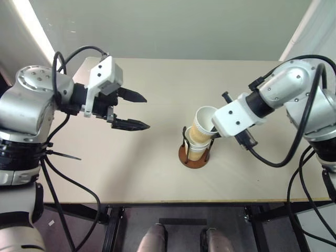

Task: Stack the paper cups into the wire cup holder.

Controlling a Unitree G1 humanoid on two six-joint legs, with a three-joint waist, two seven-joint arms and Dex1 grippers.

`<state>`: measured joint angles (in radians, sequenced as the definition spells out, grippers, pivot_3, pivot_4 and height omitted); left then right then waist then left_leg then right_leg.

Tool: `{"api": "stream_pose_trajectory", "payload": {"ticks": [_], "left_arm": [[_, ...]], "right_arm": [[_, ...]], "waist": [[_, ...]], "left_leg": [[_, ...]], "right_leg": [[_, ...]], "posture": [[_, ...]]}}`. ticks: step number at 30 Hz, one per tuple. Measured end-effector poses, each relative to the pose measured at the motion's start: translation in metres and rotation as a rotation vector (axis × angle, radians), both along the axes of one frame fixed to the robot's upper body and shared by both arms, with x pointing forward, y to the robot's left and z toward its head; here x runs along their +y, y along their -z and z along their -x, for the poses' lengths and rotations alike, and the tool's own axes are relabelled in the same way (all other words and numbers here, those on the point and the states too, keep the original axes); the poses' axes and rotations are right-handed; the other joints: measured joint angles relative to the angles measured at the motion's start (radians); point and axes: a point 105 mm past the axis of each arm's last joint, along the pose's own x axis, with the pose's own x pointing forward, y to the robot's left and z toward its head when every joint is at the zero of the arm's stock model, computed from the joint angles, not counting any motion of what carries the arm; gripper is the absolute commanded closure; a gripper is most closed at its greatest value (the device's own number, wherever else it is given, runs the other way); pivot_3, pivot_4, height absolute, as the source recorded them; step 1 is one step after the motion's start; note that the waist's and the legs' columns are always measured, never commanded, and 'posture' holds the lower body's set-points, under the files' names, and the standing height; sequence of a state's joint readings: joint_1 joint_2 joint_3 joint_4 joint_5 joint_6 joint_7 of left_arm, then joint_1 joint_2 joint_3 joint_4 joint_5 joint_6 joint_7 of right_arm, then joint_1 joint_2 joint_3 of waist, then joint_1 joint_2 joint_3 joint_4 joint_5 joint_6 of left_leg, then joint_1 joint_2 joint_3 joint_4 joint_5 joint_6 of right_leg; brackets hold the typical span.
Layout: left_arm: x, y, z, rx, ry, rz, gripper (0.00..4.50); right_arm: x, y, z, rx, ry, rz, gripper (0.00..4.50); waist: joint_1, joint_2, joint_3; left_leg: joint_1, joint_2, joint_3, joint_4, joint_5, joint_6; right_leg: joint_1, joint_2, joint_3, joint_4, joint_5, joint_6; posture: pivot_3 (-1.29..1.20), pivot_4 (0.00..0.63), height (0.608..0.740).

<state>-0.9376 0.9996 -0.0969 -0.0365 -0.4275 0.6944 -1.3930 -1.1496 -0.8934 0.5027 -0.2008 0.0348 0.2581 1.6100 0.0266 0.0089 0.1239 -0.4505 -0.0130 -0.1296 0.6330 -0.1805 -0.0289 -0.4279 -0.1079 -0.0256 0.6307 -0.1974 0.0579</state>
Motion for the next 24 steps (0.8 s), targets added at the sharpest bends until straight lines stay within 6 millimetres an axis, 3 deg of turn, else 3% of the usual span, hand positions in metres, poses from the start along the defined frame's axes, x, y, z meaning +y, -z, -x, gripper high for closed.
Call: {"api": "stream_pose_trajectory", "payload": {"ticks": [1,4,13,15,19,24], "left_arm": [[0.000,0.000,0.000,0.000,0.000,0.000,0.00],[0.000,0.000,0.000,-0.001,-0.001,0.001,0.00],[-0.001,0.000,0.000,-0.004,-0.002,0.000,0.00],[-0.001,0.000,0.000,-0.007,-0.002,0.000,0.00],[0.000,0.004,0.000,-0.001,-0.021,0.007,0.00],[0.001,0.004,-0.005,-0.013,-0.070,0.058,0.00]], "right_arm": [[0.001,0.001,0.000,-0.002,-0.009,0.006,4.43],[0.007,0.006,-0.001,-0.012,-0.034,0.021,3.87],[0.026,0.001,-0.003,0.012,-0.047,-0.055,0.68],[0.035,-0.018,-0.005,0.037,-0.011,-0.192,0.68],[0.033,-0.054,-0.020,0.034,0.131,-0.461,0.68],[0.017,-0.071,-0.043,0.050,0.332,-0.718,0.68]], "waist": [[0.000,0.000,0.000],[-0.001,0.000,0.000],[-0.002,0.000,0.000],[-0.003,0.000,0.000],[0.001,0.000,0.000],[0.001,0.000,0.000]], "left_leg": [[0.000,0.000,0.000,0.000,0.000,0.000],[0.000,0.000,0.000,0.000,0.000,0.000],[0.000,0.000,0.000,0.000,0.000,0.000],[0.000,0.000,0.000,-0.001,0.001,-0.001],[0.000,0.000,0.000,-0.001,0.001,-0.002],[0.000,0.000,0.000,-0.001,0.002,-0.003]], "right_leg": [[0.000,0.000,0.000,0.000,0.000,0.000],[0.000,0.000,0.000,0.000,0.000,0.000],[0.000,0.000,0.000,0.000,0.001,-0.002],[-0.001,0.000,0.000,0.001,0.001,-0.002],[-0.001,0.000,0.000,0.000,0.000,-0.004],[-0.001,0.000,0.000,0.001,0.001,-0.004]], "posture": [[0.00,0.150,0.740],[0.00,0.150,0.740],[0.00,0.150,0.740],[0.00,0.150,0.740],[0.00,0.150,0.740],[0.00,0.150,0.740]]}}
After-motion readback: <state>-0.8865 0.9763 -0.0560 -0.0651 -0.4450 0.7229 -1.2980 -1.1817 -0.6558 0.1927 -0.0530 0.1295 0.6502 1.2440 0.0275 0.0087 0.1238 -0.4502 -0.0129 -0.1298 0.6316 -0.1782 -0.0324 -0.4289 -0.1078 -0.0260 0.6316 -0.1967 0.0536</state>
